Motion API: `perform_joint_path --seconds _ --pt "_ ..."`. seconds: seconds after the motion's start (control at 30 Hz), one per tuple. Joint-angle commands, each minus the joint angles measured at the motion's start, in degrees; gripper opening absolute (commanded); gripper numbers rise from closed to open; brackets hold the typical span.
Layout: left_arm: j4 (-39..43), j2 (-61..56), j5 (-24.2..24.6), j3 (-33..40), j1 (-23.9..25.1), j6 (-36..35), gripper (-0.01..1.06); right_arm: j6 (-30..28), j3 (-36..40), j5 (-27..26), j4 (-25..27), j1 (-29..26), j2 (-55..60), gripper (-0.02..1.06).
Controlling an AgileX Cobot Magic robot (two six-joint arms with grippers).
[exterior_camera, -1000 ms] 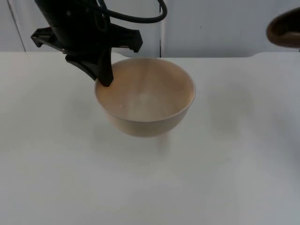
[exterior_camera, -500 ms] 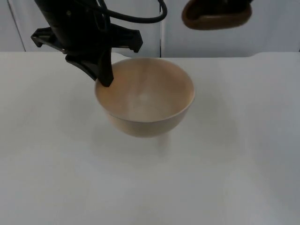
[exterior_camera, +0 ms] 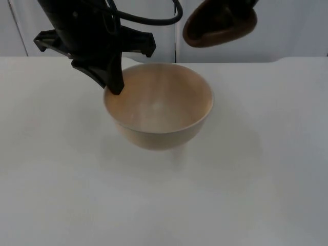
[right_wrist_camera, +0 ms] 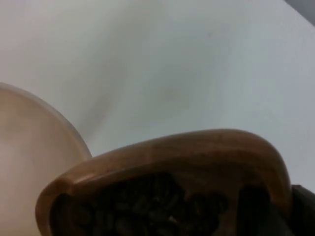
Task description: Pick up the bowl with the left hand and pour the coffee beans from the cup into the bowl with the right hand.
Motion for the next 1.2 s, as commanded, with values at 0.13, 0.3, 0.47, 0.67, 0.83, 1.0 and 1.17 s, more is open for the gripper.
perform_joint_path --seconds 0.13,0.3,0.47,0.67,0.83,1.0,1.17 --pt "-0.8 -0.3 -0.4 -0.5 -0.3 0.1 0.00 -0.3 -0.3 0.0 -2.0 1.2 -0.5 0.00" --pt "-0.8 -0.3 -0.4 -0.5 -0.3 0.1 0.00 -0.4 -0.3 0.0 -6.2 3.3 -0.5 0.00" --pt "-0.8 -0.3 -0.4 -0.5 -0.3 0.1 0.00 -1.1 -0.3 0.0 -11.3 6.3 -0.5 0.00" --pt "-0.8 -0.3 -0.4 -0.5 -0.3 0.1 0.00 -2.6 -0.3 0.0 -15.0 7.7 -1.0 0.00" --pt "-0.8 -0.3 -0.4 -0.5 -0.3 0.1 0.00 -3.1 -0.3 0.0 -17.3 7.7 -2.3 0.00" --pt "-0.8 -0.3 -0.4 -0.5 -0.3 0.1 0.00 -4.5 -0.3 0.0 -18.0 8.4 -3.1 0.00" --pt "-0.6 -0.3 -0.4 -0.5 -0.3 0.1 0.00 -5.1 -0.3 0.0 -21.5 10.9 -3.1 0.00"
